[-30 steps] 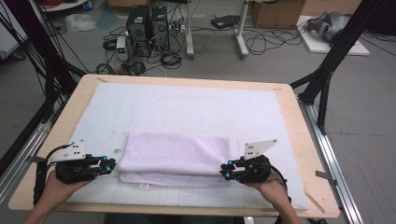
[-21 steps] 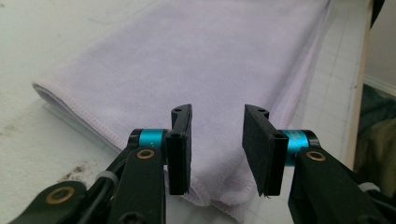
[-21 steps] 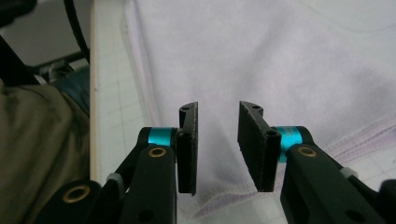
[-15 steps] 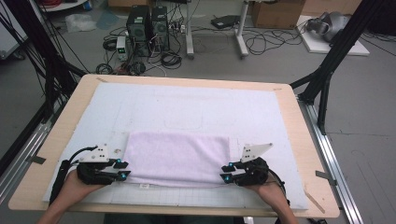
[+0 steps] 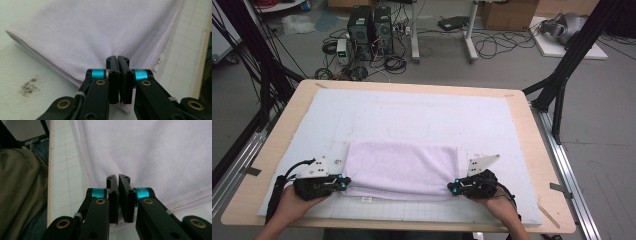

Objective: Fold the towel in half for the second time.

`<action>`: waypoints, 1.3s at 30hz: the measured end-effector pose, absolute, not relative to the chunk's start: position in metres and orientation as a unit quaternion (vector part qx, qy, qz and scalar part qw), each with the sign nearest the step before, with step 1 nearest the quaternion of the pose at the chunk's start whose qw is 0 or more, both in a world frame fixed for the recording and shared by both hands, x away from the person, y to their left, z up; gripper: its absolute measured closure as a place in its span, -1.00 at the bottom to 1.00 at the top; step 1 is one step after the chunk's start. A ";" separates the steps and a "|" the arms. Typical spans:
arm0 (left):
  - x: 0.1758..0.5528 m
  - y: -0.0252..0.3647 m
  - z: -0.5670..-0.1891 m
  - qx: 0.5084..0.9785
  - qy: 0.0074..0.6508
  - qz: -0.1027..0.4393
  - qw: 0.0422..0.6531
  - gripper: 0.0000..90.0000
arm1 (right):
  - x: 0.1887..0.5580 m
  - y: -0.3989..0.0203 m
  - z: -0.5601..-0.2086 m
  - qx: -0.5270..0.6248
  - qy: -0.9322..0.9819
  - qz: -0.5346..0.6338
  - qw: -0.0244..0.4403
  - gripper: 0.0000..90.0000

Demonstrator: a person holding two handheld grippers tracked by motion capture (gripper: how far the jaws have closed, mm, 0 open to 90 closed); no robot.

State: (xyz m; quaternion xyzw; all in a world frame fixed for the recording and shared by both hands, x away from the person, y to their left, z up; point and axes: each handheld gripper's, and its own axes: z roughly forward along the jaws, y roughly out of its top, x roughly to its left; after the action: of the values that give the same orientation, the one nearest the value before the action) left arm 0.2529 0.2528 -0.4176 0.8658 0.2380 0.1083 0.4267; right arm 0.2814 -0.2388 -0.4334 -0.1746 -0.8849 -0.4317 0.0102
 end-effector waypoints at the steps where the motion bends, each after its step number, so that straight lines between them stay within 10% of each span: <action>1: 0.250 0.254 -0.414 0.864 0.236 0.111 0.431 0.94 | 0.280 -0.240 -0.430 -0.173 -0.884 -0.434 0.007 0.93; 8: 0.228 0.256 -0.418 0.874 0.223 0.095 0.422 0.89 | 0.270 -0.243 -0.423 -0.163 -0.879 -0.448 0.017 0.92; 17: 0.251 0.264 -0.415 0.846 0.252 0.114 0.456 0.27 | 0.280 -0.251 -0.413 -0.201 -0.851 -0.485 0.002 0.26; 27: 0.316 0.253 -0.413 0.820 0.303 0.159 0.458 0.23 | 0.339 -0.245 -0.408 -0.237 -0.859 -0.445 -0.088 0.12; 39: 0.364 0.250 -0.444 0.824 0.361 0.139 0.414 0.03 | 0.382 -0.253 -0.437 -0.280 -0.850 -0.440 -0.070 -0.04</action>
State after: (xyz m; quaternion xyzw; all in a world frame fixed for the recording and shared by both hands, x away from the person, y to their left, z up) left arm 0.3643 0.2497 -0.4436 0.8236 0.3614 0.1389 0.4144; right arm 0.3818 -0.2530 -0.4366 -0.2799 -0.8503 -0.4400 -0.0704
